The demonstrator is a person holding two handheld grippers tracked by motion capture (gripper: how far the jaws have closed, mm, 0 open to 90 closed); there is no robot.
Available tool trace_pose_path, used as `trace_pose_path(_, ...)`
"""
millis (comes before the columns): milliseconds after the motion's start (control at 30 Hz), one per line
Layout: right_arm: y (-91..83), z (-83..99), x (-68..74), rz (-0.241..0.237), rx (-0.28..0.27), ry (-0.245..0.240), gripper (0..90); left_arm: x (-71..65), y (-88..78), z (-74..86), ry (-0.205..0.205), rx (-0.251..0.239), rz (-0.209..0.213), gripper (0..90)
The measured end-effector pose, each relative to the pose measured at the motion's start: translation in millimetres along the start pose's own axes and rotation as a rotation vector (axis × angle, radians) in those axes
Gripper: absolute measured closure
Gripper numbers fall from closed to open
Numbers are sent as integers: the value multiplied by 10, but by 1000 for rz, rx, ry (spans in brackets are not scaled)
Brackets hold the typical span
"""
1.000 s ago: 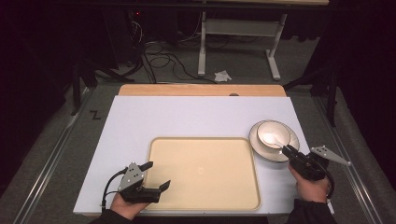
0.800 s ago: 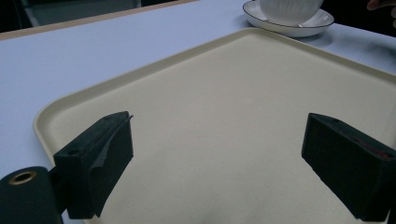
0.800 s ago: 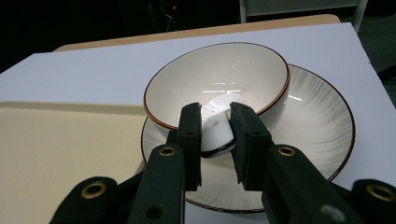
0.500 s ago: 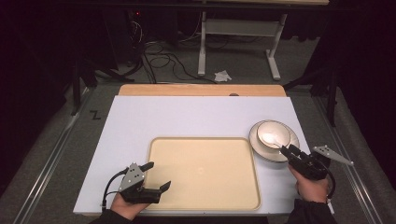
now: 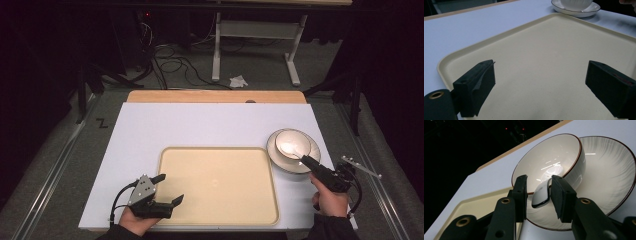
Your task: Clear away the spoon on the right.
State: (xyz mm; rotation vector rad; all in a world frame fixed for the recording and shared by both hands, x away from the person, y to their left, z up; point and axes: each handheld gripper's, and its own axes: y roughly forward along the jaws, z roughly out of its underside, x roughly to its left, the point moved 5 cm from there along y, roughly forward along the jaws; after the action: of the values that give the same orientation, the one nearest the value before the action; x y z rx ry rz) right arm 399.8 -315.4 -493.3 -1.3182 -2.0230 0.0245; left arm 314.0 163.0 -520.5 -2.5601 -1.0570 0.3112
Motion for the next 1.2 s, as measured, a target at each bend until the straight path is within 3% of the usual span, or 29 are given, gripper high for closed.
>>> trace_pose_path(300, 13, 17, -5, 4, 14, -7, 775, 0, -1, -1, 1, 0, -1, 96)
trace_pose_path(567, 12, 18, 0, 14, 21, -46, 848, -2, 3, 1, 1, 1, 1, 97)
trace_pose_path(1200, -25, 9, 115, 73, 6, -260, 873, 3, -3, -1, -2, -2, -1, 96)
